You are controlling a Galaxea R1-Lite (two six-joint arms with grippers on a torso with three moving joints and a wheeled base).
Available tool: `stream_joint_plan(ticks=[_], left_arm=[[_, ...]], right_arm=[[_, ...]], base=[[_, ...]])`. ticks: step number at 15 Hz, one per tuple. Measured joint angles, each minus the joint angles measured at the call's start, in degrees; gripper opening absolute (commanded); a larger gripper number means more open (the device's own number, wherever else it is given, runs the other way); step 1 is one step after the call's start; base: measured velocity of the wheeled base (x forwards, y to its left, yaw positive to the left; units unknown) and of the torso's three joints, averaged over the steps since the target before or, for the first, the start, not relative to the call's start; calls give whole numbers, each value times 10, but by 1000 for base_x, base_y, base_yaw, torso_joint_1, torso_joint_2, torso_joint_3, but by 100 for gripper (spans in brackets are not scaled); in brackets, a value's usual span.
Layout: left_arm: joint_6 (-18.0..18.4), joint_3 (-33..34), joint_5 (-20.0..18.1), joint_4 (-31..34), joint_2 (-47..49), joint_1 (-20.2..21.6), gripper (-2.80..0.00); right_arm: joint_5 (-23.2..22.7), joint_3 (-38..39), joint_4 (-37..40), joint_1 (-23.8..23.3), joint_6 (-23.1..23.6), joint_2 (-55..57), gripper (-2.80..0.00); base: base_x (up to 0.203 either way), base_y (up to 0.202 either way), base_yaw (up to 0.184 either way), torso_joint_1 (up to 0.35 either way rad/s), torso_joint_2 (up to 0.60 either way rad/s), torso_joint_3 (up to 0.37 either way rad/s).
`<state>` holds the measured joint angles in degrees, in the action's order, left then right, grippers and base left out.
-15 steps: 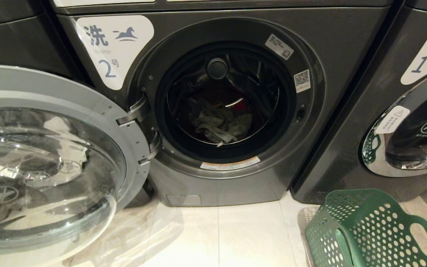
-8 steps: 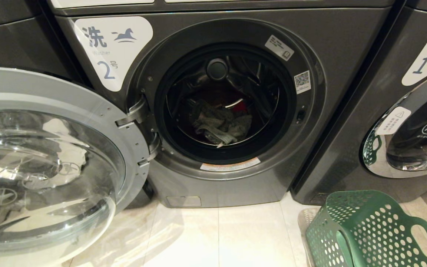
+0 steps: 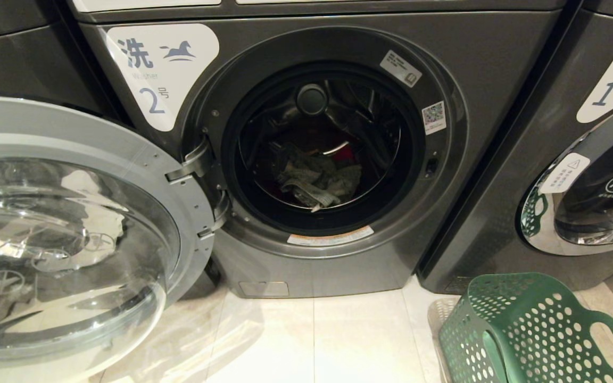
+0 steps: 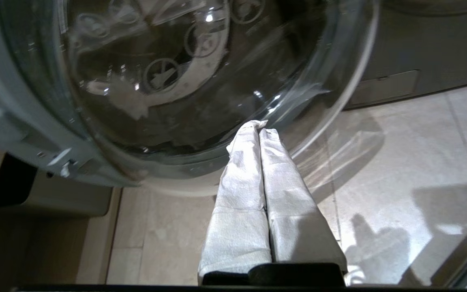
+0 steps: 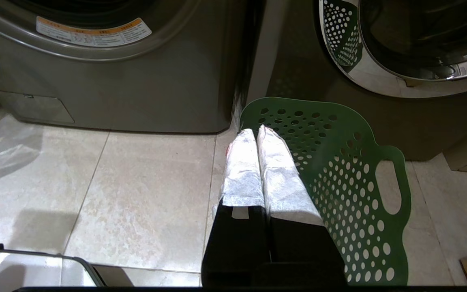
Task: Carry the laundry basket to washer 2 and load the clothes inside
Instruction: Close the washing machine door with the left hand
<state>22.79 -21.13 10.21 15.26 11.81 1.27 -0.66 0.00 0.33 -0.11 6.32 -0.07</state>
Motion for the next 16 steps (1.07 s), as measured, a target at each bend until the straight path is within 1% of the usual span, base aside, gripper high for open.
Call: stream_joint_plan(ticks=[2, 5, 6, 10, 13, 16], left_arm=[[-1, -9, 64, 4, -6, 0, -280], [-2, -14, 131, 4, -13, -1, -280], [-1, -13, 141, 4, -15, -1, -280], [-3, -11, 152, 2, -18, -2, -280], [-30, 2, 184, 2, -21, -2, -280], [-34, 16, 200, 2, -25, -3, -280]], right_arm=[[1, 0, 0, 0, -12, 0, -280], [4, 0, -2, 0, -27, 0, -280], [4, 0, -2, 0, -28, 0, -280], [4, 0, -2, 0, -32, 0, -280], [3, 0, -2, 0, -31, 0, -280], [4, 0, -2, 0, -31, 0, -280]], base=[[0, 0, 0, 0, 0, 0], [0, 0, 0, 0, 0, 0], [0, 0, 0, 0, 0, 0], [0, 0, 0, 0, 0, 0], [0, 0, 0, 0, 0, 0], [0, 0, 0, 0, 0, 0]])
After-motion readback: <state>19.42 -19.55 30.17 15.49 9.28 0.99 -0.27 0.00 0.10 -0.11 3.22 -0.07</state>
